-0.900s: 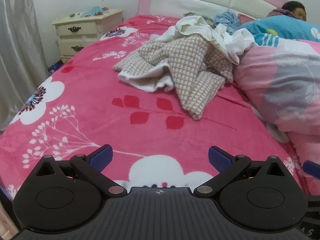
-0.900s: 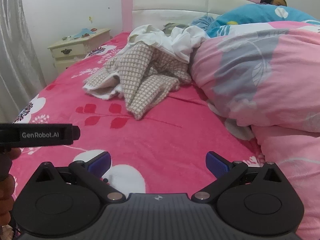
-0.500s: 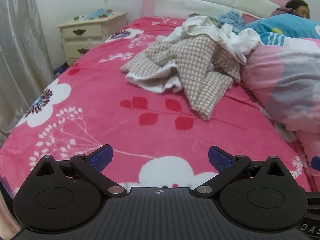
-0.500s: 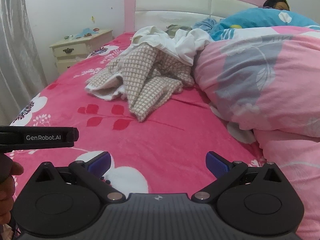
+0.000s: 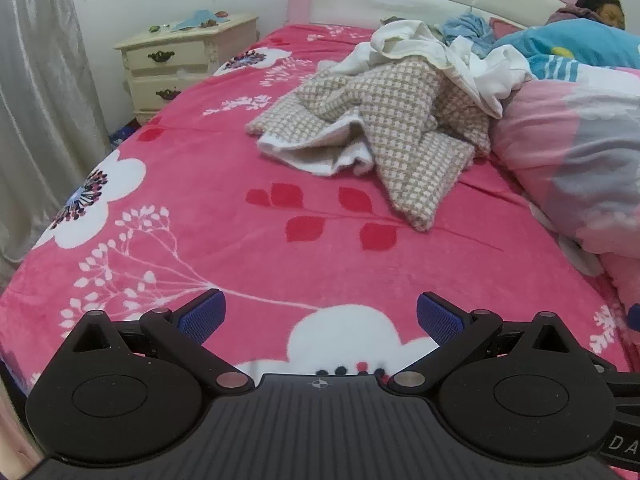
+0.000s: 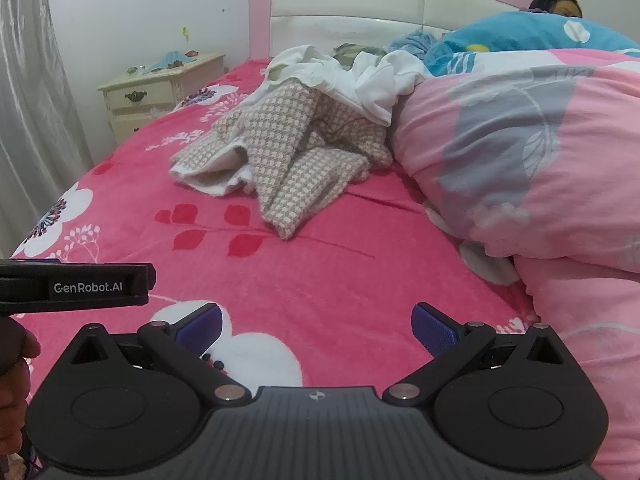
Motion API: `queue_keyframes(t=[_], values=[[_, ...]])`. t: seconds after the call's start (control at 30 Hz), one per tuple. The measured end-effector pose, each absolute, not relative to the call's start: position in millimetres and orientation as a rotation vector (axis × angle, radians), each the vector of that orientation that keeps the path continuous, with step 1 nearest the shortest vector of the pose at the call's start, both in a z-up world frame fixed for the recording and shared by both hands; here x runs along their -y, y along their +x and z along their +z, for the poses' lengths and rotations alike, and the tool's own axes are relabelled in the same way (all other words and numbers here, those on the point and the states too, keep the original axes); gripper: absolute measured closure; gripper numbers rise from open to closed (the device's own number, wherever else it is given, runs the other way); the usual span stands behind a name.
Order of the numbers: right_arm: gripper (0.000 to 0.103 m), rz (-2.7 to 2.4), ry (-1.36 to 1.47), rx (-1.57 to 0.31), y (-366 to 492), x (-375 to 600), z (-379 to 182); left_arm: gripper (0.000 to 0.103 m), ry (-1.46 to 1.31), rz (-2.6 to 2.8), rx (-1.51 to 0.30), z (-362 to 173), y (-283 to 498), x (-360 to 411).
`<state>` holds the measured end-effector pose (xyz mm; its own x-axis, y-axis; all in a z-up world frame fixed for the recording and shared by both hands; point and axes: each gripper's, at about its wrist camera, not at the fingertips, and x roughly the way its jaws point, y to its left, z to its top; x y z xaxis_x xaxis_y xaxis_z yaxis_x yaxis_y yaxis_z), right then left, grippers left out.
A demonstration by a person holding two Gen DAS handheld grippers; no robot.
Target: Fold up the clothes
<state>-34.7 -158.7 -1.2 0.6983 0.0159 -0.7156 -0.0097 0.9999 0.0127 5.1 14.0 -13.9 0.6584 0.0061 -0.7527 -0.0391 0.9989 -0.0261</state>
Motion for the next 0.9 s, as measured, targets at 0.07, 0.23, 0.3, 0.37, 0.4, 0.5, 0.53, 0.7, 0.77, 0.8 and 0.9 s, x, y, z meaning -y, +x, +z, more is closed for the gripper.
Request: queue_keyframes(t=[0.07, 0.23, 0.3, 0.37, 0.4, 0.5, 0.53, 0.7, 0.77, 0.8, 0.9], values=[[0.0, 0.013, 0.009, -0.8, -34.5, 158.2, -1.2, 0.0, -0.036, 0.032, -0.851, -13.7, 5.1, -14.4], [0.0, 0.014, 0.008, -0.8, -34.8, 156.5, -1.1, 0.0, -0.027, 0.035, -0.854, -13.8, 5.1, -15.6], [0.0, 0.014, 0.007, -0.8, -34.8, 155.9, -1.0, 0.0, -0.027, 0.035, -0.858, -14.1, 5.3, -16.1], [0.0, 0.014, 0.006, -0.801, -34.7, 155.4, -1.0, 0.0, -0.027, 0.036, -0.862, -14.4, 5.6, -16.6], [0.0, 0.014, 0.006, -0.801, -34.7, 155.2, -1.1, 0.0, -0.027, 0.037, -0.862, -14.5, 5.5, -16.7], [0.0, 0.013, 0.007, -0.801, -34.5, 155.1, -0.9, 0.0, -0.023, 0.039, -0.86, -14.5, 5.0, -16.3], [0.0, 0.012, 0.007, -0.801, -34.6, 155.0, -1.1, 0.0, -0.022, 0.04, -0.86, -14.5, 4.9, -16.2], [0.0, 0.01, 0.01, -0.803, -35.6, 154.9, -0.9, 0.0, -0.021, 0.042, -0.862, -15.1, 5.1, -16.0], [0.0, 0.012, 0.009, -0.805, -35.9, 154.2, -1.2, 0.0, -0.02, 0.042, -0.864, -15.4, 5.1, -15.6], [0.0, 0.012, 0.009, -0.805, -35.9, 154.2, -1.2, 0.0, -0.019, 0.042, -0.864, -15.5, 5.2, -15.7], [0.0, 0.012, 0.007, -0.806, -36.1, 154.0, -1.3, 0.0, -0.02, 0.047, -0.865, -15.7, 5.4, -16.1]])
